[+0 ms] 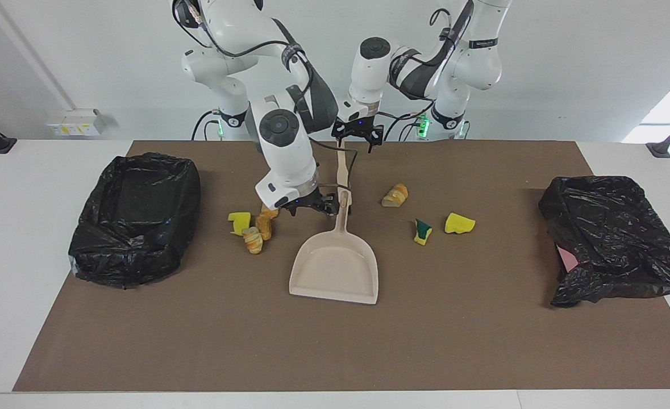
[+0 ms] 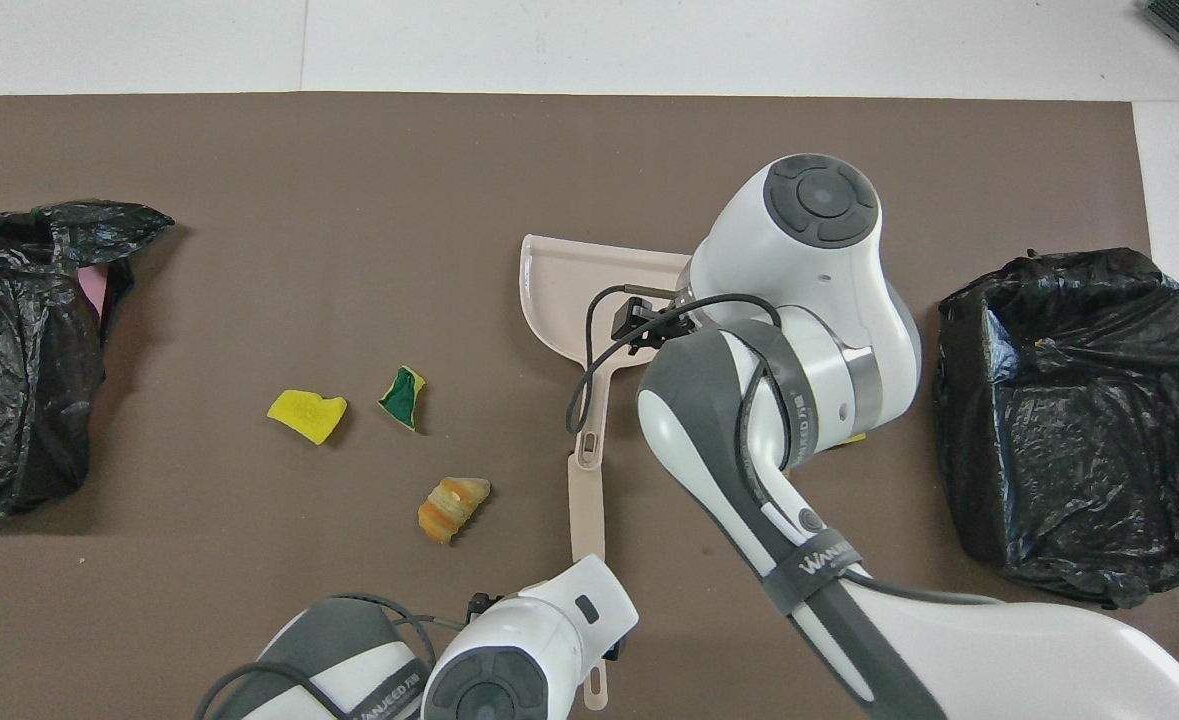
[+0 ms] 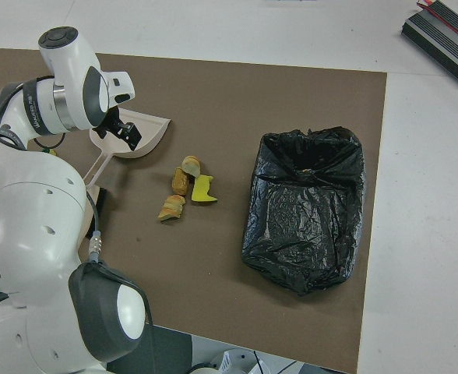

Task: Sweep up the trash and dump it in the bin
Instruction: 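Reach the right gripper to the beige dustpan handle and grasp it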

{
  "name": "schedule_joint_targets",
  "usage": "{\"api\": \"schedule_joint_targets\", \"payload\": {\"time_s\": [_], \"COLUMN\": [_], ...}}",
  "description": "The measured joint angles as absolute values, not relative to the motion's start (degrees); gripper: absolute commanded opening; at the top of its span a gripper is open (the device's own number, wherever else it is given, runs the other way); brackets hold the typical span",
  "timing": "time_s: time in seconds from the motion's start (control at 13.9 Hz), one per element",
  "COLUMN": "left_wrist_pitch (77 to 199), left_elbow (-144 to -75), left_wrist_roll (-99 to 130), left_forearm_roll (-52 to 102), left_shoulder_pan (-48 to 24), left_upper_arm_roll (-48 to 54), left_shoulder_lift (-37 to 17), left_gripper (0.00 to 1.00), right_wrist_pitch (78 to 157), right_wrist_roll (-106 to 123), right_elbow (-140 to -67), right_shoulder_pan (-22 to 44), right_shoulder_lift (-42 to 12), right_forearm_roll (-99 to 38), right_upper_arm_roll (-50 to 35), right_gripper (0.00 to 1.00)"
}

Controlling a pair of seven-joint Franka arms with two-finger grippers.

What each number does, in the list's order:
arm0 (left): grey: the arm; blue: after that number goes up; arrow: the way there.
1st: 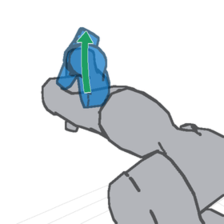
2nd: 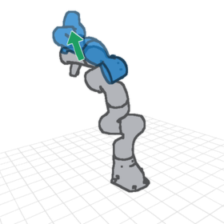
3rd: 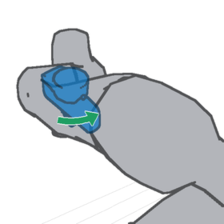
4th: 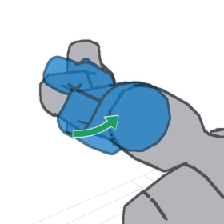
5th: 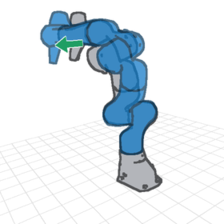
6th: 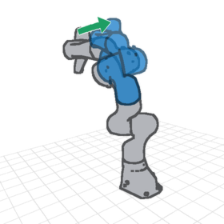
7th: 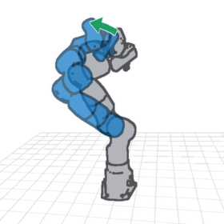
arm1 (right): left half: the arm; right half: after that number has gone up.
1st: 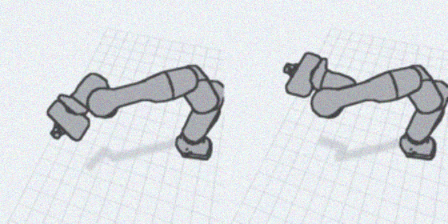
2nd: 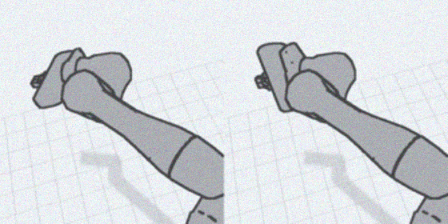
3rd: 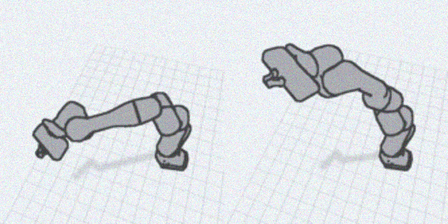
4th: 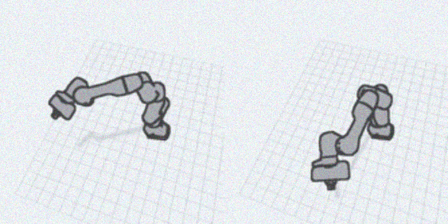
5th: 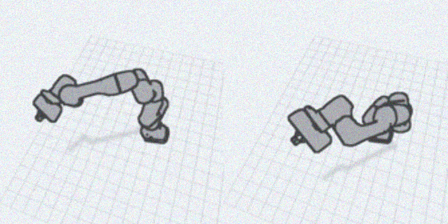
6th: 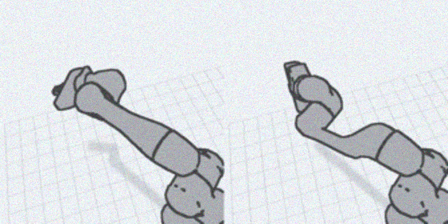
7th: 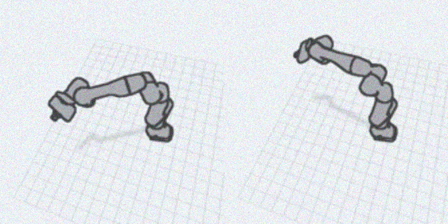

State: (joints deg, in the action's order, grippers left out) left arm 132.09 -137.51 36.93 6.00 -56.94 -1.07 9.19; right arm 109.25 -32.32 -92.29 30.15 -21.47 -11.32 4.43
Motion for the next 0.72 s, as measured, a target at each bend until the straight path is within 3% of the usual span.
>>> {"api": "schedule_joint_targets", "payload": {"time_s": [0.29,0.72], "left_wrist_pitch": [134.62,139.88], "left_elbow": [-137.79,-137.67], "left_wrist_roll": [38.54,38.38], "left_forearm_roll": [6.0,5.99], "left_shoulder_pan": [-59.49,-59.66], "left_upper_arm_roll": [-1.11,-1.23], "left_shoulder_lift": [5.3,1.57], "left_gripper": [1.0,1.0], "right_wrist_pitch": [113.13,114.77], "right_wrist_roll": [-37.0,-37.08], "right_elbow": [-92.29,-93.35], "right_shoulder_pan": [35.25,36.93], "right_shoulder_lift": [-24.24,-26.42], "right_forearm_roll": [-11.41,-11.42], "right_upper_arm_roll": [4.37,4.36], "right_gripper": [1.0,1.0]}}
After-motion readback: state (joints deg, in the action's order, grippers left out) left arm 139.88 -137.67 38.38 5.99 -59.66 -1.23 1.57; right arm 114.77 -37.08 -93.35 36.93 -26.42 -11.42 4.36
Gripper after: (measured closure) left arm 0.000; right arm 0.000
